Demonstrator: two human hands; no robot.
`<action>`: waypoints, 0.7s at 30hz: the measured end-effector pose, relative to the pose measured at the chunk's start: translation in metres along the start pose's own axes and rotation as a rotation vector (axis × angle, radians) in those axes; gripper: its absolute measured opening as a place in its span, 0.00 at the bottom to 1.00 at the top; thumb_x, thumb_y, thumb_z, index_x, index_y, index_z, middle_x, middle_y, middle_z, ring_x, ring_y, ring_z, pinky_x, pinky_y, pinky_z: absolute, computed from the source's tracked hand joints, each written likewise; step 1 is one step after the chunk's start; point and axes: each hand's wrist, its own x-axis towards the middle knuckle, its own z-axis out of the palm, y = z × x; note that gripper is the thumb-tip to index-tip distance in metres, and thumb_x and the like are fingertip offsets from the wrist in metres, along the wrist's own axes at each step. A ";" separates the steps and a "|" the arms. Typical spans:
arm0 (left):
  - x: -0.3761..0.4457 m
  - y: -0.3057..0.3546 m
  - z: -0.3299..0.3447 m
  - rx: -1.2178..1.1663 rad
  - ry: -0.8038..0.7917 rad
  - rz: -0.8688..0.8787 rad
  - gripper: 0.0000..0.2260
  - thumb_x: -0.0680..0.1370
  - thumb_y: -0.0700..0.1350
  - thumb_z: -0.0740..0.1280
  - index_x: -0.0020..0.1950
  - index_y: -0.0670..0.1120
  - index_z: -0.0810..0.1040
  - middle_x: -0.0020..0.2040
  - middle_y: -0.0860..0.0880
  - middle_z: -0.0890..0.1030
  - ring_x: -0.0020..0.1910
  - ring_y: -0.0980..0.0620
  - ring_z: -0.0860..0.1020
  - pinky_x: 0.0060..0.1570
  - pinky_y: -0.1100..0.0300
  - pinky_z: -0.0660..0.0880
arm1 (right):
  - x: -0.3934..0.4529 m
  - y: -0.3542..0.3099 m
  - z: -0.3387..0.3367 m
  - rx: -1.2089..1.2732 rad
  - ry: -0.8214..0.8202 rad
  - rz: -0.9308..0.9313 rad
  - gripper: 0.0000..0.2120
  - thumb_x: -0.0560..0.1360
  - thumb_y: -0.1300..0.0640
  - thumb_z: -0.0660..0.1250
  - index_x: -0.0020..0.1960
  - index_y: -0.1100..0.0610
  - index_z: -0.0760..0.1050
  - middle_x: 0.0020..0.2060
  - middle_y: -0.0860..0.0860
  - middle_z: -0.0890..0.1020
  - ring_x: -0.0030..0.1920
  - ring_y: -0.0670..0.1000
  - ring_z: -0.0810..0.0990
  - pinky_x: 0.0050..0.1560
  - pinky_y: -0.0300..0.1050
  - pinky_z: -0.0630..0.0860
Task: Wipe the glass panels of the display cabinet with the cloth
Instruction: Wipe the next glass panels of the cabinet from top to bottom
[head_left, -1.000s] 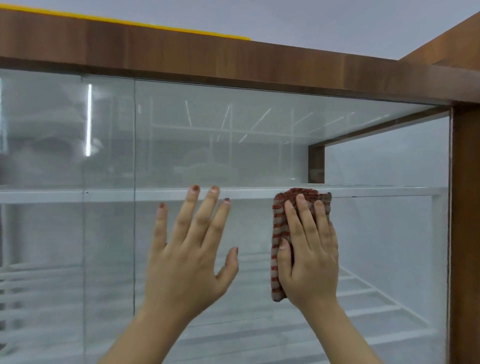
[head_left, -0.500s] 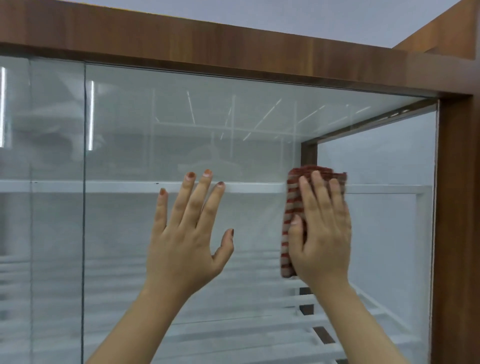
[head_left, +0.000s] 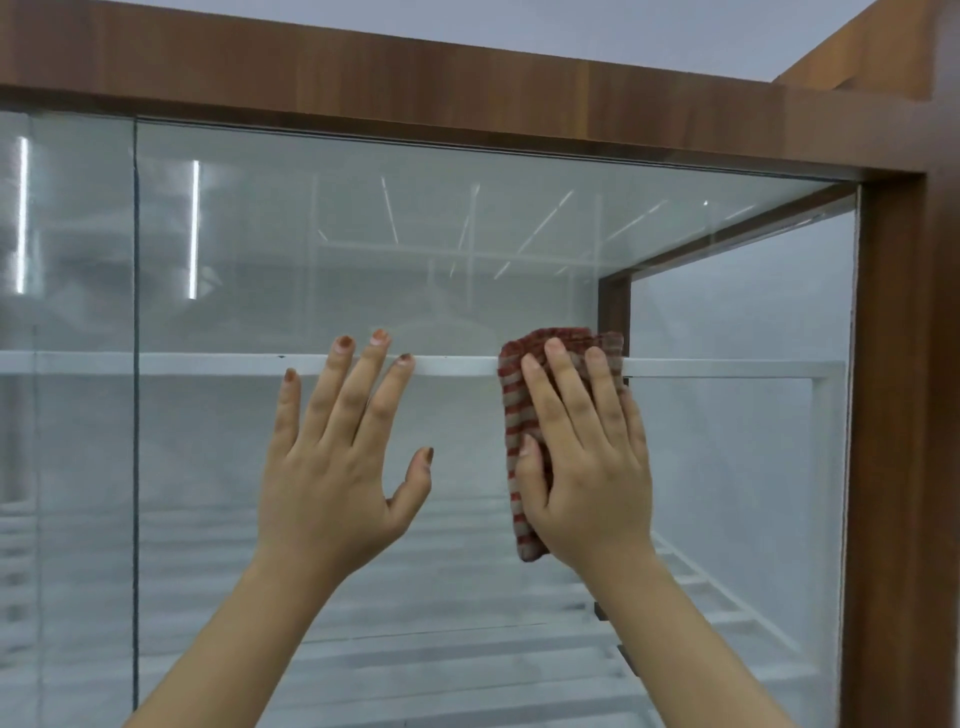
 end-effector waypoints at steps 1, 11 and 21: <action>0.000 0.000 0.000 -0.001 0.006 -0.002 0.30 0.74 0.56 0.56 0.74 0.45 0.59 0.75 0.46 0.58 0.75 0.46 0.55 0.72 0.44 0.48 | 0.003 0.008 -0.002 -0.005 0.007 0.007 0.24 0.76 0.52 0.54 0.72 0.55 0.64 0.71 0.53 0.64 0.73 0.54 0.58 0.71 0.56 0.58; 0.000 0.003 0.000 -0.007 0.014 -0.021 0.30 0.74 0.55 0.56 0.73 0.43 0.61 0.74 0.45 0.60 0.74 0.44 0.57 0.72 0.43 0.49 | -0.033 0.067 -0.014 -0.009 0.044 0.174 0.26 0.76 0.53 0.52 0.73 0.53 0.57 0.72 0.52 0.62 0.74 0.53 0.54 0.73 0.51 0.51; 0.016 0.080 0.007 -0.076 -0.016 0.013 0.31 0.74 0.56 0.57 0.74 0.44 0.58 0.75 0.45 0.58 0.74 0.46 0.54 0.71 0.42 0.49 | -0.034 0.067 -0.015 0.004 0.037 0.173 0.26 0.76 0.52 0.52 0.73 0.52 0.56 0.73 0.50 0.59 0.74 0.53 0.54 0.72 0.53 0.52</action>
